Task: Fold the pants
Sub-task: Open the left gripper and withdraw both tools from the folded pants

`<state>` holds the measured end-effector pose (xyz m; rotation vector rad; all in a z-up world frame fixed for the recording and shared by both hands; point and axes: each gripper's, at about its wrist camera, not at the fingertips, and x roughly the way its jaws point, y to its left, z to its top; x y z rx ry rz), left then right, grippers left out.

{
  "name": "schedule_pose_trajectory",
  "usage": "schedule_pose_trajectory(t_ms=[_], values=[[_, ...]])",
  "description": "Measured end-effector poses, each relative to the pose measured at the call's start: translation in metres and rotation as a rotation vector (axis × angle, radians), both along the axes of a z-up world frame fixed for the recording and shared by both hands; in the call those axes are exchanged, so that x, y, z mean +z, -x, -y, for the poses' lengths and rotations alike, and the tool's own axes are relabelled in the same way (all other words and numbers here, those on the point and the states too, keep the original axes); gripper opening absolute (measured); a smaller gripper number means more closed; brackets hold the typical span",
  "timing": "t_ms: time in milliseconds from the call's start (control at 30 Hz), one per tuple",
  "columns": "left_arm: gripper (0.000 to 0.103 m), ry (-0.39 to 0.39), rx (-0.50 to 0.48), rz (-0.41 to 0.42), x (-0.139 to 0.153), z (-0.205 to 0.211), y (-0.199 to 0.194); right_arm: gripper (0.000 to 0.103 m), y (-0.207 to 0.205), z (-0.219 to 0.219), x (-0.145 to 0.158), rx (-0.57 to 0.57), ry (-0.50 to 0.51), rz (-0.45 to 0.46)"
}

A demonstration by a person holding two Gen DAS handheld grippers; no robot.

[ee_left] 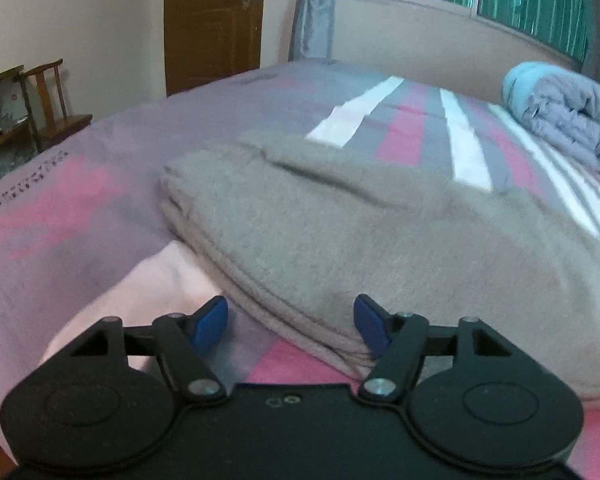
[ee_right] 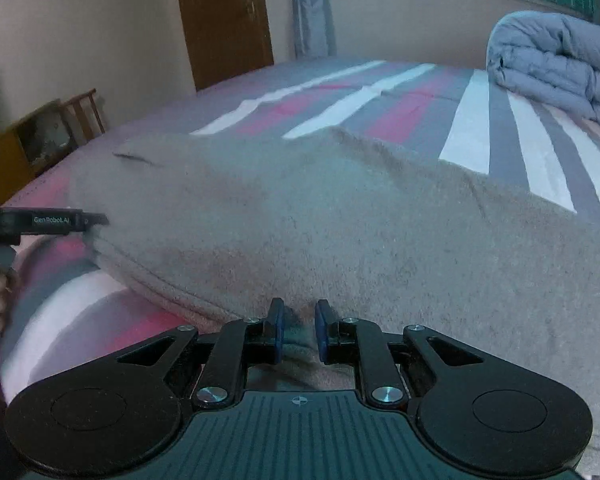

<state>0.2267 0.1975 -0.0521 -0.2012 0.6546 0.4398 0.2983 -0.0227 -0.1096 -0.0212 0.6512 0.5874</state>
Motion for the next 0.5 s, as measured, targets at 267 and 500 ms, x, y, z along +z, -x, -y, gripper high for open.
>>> schedule_pose_trajectory(t_ms=[267,500], values=[[0.064,-0.065,-0.190,0.092,0.027,0.056,-0.016,0.017,0.005,0.029,0.043,-0.084,-0.124,0.106],[0.065,-0.071,-0.347,-0.020,-0.011,0.100,-0.037,0.017,-0.004,0.025,0.004,-0.107,0.017,-0.015]])
